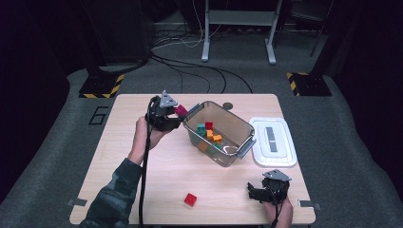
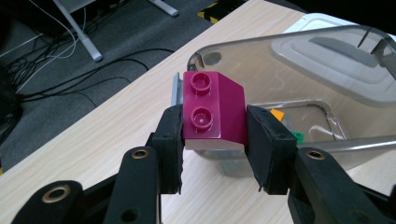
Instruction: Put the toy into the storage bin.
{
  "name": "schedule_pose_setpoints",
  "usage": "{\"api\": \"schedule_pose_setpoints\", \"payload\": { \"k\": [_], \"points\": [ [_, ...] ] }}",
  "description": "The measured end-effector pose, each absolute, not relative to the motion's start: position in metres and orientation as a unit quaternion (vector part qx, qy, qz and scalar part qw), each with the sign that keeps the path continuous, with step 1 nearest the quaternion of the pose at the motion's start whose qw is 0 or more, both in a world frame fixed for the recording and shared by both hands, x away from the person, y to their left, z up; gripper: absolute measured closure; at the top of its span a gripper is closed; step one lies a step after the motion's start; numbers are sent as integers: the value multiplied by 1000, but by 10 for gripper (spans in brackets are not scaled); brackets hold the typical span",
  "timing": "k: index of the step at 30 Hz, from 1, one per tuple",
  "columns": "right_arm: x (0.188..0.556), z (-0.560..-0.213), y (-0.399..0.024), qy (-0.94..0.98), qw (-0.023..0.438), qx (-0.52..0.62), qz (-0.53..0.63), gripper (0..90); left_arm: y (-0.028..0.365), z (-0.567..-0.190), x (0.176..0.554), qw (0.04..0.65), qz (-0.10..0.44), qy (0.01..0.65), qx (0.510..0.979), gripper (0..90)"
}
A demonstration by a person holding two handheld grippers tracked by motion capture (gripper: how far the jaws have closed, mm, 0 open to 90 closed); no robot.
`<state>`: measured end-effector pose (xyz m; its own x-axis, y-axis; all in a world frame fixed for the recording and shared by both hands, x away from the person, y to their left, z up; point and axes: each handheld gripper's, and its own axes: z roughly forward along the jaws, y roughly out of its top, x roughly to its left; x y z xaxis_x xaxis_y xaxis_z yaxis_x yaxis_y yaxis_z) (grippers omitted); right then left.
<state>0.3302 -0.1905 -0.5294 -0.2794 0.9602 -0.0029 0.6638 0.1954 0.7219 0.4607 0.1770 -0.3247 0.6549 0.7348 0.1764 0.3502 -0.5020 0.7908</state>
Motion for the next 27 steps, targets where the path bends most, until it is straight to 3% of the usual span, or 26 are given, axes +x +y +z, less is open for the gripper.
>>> {"api": "schedule_pose_setpoints", "payload": {
  "k": [12, 27],
  "points": [
    [330, -529, -190, 736, 237, 552, 313, 15, 156, -323, 484, 366, 252, 319, 837, 585],
    [330, -529, -190, 736, 236, 552, 313, 15, 127, -351, 510, 342, 215, 319, 857, 584]
  ]
}}
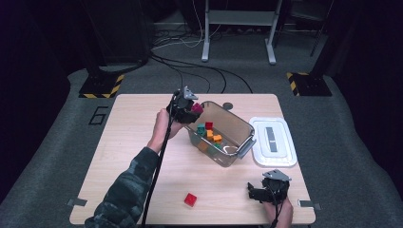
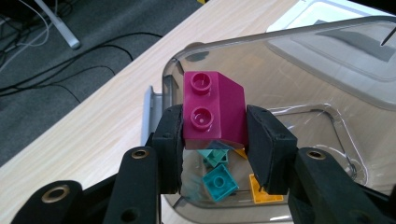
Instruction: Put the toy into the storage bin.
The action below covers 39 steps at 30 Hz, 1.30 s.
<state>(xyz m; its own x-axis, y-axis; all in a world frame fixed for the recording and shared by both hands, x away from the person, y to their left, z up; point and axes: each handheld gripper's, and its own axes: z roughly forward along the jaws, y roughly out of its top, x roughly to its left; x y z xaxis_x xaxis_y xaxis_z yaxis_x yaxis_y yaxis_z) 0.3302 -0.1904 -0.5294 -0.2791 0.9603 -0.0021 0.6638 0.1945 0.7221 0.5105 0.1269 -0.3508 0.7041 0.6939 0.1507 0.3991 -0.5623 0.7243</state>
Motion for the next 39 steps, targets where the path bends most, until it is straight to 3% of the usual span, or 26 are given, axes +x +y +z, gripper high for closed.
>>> {"api": "schedule_pose_setpoints", "payload": {
  "k": [7, 13, 15, 25, 39],
  "points": [
    [330, -529, -191, 736, 237, 551, 313, 15, 120, -362, 518, 330, 198, 324, 864, 572],
    [330, -529, -191, 736, 237, 551, 313, 15, 122, -361, 516, 333, 198, 342, 856, 221],
    [330, -529, -191, 736, 237, 551, 313, 15, 125, -359, 513, 338, 198, 346, 852, 156],
    [330, -529, -191, 736, 237, 552, 313, 15, 142, -350, 490, 349, 212, 340, 847, 77],
    [330, -529, -191, 736, 237, 551, 313, 16, 171, -356, 458, 351, 222, 348, 840, 48]
  ]
}}
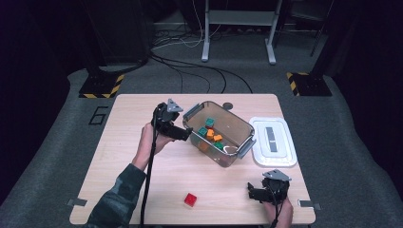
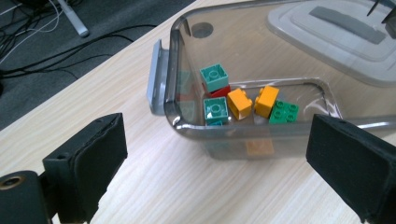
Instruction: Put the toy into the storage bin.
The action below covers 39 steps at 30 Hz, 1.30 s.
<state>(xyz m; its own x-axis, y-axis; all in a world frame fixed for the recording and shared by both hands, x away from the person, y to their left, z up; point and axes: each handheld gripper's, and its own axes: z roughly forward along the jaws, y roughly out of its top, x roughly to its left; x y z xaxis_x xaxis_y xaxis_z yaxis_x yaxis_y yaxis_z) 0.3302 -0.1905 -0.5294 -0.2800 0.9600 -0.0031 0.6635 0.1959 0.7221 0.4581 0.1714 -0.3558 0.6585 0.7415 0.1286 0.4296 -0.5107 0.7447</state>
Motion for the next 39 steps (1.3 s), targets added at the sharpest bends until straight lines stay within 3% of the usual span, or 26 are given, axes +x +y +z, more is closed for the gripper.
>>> {"api": "schedule_pose_setpoints", "payload": {
  "k": [18, 39],
  "points": [
    [330, -529, -190, 736, 237, 552, 313, 16, 193, -394, 417, 338, 207, 362, 844, 16],
    [330, -529, -190, 735, 237, 553, 313, 16, 180, -457, 369, 330, 159, 358, 859, 1]
  ]
}}
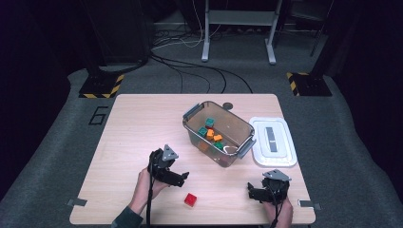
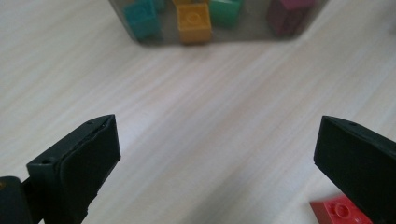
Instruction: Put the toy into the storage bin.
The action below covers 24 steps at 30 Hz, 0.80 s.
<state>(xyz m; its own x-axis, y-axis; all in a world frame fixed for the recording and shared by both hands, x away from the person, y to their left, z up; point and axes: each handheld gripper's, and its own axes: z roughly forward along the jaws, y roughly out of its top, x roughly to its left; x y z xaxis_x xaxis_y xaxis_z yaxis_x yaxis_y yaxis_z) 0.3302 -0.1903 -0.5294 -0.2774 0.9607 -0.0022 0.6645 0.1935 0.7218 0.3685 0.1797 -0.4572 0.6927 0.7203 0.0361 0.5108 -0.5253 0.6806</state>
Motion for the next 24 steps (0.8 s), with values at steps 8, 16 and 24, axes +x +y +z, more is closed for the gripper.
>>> {"api": "schedule_pose_setpoints", "payload": {
  "k": [8, 16, 24],
  "points": [
    [330, -529, -190, 735, 237, 553, 313, 16, 165, -479, 350, 328, 140, 352, 866, 0],
    [330, -529, -190, 735, 237, 552, 313, 16, 157, -496, 331, 327, 115, 336, 876, 0],
    [330, -529, -190, 735, 237, 553, 313, 16, 155, -506, 317, 316, 106, 335, 881, 11]
  ]
}}
